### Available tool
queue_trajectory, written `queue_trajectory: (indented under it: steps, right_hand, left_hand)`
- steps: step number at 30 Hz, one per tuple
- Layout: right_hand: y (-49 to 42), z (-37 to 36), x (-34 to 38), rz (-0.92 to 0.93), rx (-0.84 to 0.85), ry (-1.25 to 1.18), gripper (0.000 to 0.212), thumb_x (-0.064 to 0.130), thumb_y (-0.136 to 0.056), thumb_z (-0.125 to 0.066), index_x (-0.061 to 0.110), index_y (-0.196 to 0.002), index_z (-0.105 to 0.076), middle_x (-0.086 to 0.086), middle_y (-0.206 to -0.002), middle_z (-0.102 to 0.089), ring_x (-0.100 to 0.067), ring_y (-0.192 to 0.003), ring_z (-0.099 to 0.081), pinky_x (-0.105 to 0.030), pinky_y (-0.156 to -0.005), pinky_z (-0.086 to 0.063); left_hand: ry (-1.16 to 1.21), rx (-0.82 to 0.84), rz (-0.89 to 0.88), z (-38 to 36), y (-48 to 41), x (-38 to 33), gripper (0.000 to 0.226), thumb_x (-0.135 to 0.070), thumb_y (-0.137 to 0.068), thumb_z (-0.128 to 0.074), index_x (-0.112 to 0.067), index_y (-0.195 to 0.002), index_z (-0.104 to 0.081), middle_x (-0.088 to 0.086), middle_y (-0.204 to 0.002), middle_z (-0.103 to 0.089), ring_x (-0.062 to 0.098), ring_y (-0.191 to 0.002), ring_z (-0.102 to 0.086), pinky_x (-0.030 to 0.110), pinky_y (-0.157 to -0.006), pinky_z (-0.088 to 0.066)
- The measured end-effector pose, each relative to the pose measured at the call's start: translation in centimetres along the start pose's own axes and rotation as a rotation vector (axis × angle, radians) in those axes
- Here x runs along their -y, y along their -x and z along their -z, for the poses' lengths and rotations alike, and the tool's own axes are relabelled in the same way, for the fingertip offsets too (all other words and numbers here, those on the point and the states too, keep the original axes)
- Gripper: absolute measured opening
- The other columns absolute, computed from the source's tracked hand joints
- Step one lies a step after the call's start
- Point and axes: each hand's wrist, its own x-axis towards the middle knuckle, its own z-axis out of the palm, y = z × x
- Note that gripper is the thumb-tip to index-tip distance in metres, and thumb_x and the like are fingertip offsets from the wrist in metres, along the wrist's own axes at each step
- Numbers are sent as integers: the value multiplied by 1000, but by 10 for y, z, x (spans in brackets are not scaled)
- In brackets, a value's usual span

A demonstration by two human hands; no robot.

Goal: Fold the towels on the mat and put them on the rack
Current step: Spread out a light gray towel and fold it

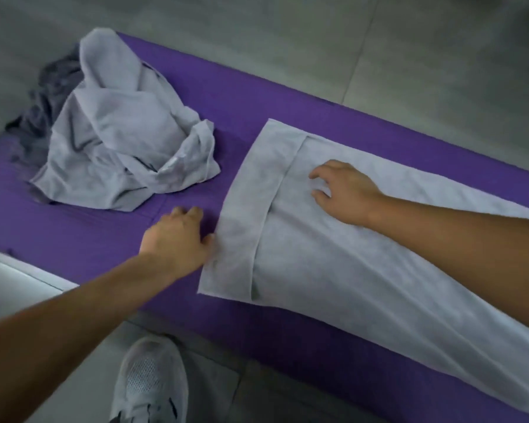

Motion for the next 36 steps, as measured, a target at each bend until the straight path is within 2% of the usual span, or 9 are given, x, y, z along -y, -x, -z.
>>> queue_trajectory:
  steps: [5,15,19,22,26,29,32,34,36]
  right_hand:
    - [-94,-3,39,-41,-47,-15,45,32,-93,-62,15,-134,-57,-10,-139,-49,-30,-127,-51,-42,-107,-43]
    - [-160,5,45,-176,-104,3,52,35,-88,-73,15,-132,-57,-14,-126,-59,-32,-116,-58,-36,-99,-44]
    - [-167,16,44,-150,-166,-125,20,30,-93,-70,13,-103,-73,-6,-97,-69,-20,-88,-65,-27,-79,-49]
    - [-174,31,53,-207,-218,-425,16,28,-98,-64,21,-84,-67,-8,-77,-61,-11,-54,-60,-25,-53,-57]
    - [-170,72,63,-216,-289,-709,26,23,-103,-52,24,-78,-57,7,-52,-58,-6,-48,-59,-27,-50,-54]
    - [-149,107,57,-274,-311,-853,26,29,-101,-47,23,-76,-55,8,-56,-60,-9,-54,-61,-23,-52,-50]
    - [-115,134,28,-316,-376,-843,30,46,-96,-55,25,-75,-52,7,-64,-60,-7,-56,-63,-21,-47,-46]
    - [-86,143,-6,-345,-384,-763,22,37,-91,-66,23,-77,-56,1,-72,-62,-9,-57,-66,-24,-49,-53]
    - [-53,147,-48,-395,-347,-738,15,15,-89,-68,22,-77,-61,-3,-78,-63,-15,-64,-68,-31,-58,-61]
  left_hand:
    - [179,62,-31,-37,25,15,50,-56,-93,-55,-21,-128,-44,6,-125,-53,31,-103,-63,42,-80,-52]
    - [603,174,50,-50,29,28,39,-37,-88,-75,-31,-109,-44,-10,-87,-61,9,-80,-62,25,-67,-44]
    - [716,243,61,-46,25,47,19,-34,-89,-72,-21,-80,-62,-8,-68,-61,2,-59,-53,21,-55,-42]
    - [740,180,44,-33,26,61,24,-35,-91,-70,-23,-73,-60,-9,-62,-54,1,-52,-47,15,-51,-34]
    - [815,62,-135,0,37,58,16,-27,-91,-70,-19,-82,-59,1,-77,-63,16,-69,-58,27,-62,-50]
    - [816,82,-356,35,41,48,16,-27,-89,-74,-17,-85,-61,4,-80,-64,24,-74,-61,38,-68,-52]
    - [683,137,-597,60,40,18,15,-29,-87,-77,-27,-83,-62,-8,-79,-63,15,-76,-62,24,-73,-52]
    - [586,200,-707,65,42,-15,15,-30,-85,-80,-24,-88,-68,-10,-81,-66,13,-80,-65,21,-75,-52]
    - [511,313,-763,63,48,-56,16,-34,-84,-80,-23,-90,-69,-8,-82,-68,14,-79,-66,33,-75,-54]
